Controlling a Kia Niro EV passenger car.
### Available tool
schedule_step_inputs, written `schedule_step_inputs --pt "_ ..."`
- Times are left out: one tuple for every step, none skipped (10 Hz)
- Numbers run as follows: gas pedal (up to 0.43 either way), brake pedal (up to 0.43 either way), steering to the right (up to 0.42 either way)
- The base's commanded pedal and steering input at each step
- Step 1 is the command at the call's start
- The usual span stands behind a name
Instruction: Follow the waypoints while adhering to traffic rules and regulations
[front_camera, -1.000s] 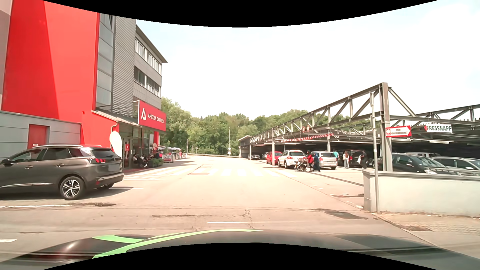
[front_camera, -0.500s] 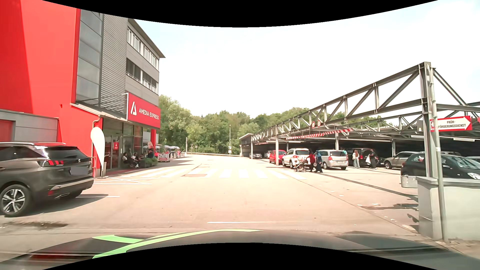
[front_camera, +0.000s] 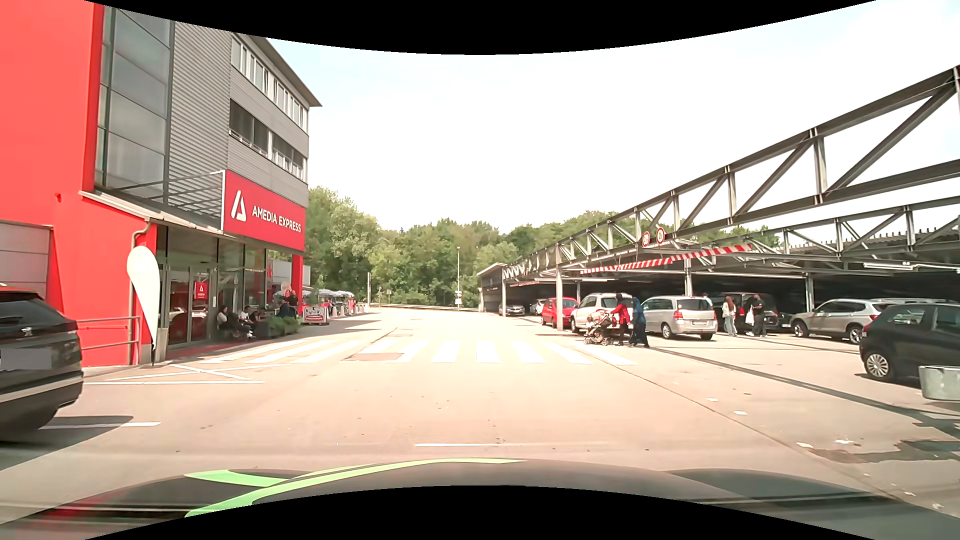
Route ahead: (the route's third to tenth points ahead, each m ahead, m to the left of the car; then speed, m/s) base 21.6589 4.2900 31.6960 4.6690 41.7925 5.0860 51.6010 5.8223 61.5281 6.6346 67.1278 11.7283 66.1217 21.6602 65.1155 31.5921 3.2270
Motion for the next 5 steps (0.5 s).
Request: schedule_step_inputs --pt "0.000 0.183 -0.003" --pt "0.000 0.183 -0.002" --pt "0.000 0.183 -0.003" --pt "0.000 0.189 -0.003" --pt "0.000 0.195 -0.003"
